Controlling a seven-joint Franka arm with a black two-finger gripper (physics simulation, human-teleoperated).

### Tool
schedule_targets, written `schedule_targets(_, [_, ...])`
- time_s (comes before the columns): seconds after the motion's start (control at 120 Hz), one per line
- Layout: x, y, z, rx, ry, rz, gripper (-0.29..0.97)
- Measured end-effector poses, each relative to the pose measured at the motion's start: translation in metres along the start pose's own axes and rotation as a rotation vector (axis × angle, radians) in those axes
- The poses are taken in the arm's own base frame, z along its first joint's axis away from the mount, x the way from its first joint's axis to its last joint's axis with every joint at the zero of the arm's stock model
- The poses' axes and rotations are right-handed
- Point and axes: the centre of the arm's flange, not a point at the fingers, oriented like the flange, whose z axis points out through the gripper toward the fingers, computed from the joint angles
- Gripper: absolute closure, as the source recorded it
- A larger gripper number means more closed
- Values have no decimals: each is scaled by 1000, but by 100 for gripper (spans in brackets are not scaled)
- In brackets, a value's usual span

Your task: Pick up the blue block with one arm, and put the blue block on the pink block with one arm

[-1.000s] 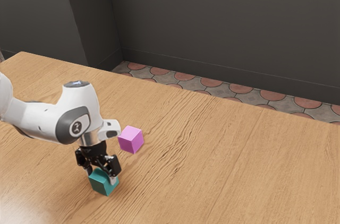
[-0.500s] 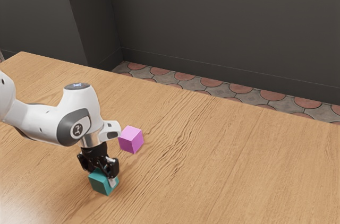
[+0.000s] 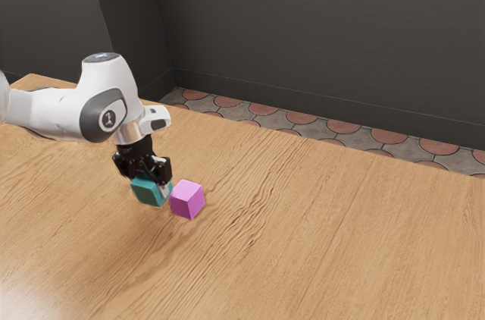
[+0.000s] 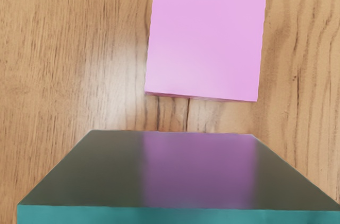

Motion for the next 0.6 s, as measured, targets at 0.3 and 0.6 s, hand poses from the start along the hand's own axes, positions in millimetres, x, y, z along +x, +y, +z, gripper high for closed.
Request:
schedule_targets(0.3, [42, 9, 12, -1, -101, 65, 32])
schedule_targets(0.6, [67, 9, 22, -8, -121, 98, 32])
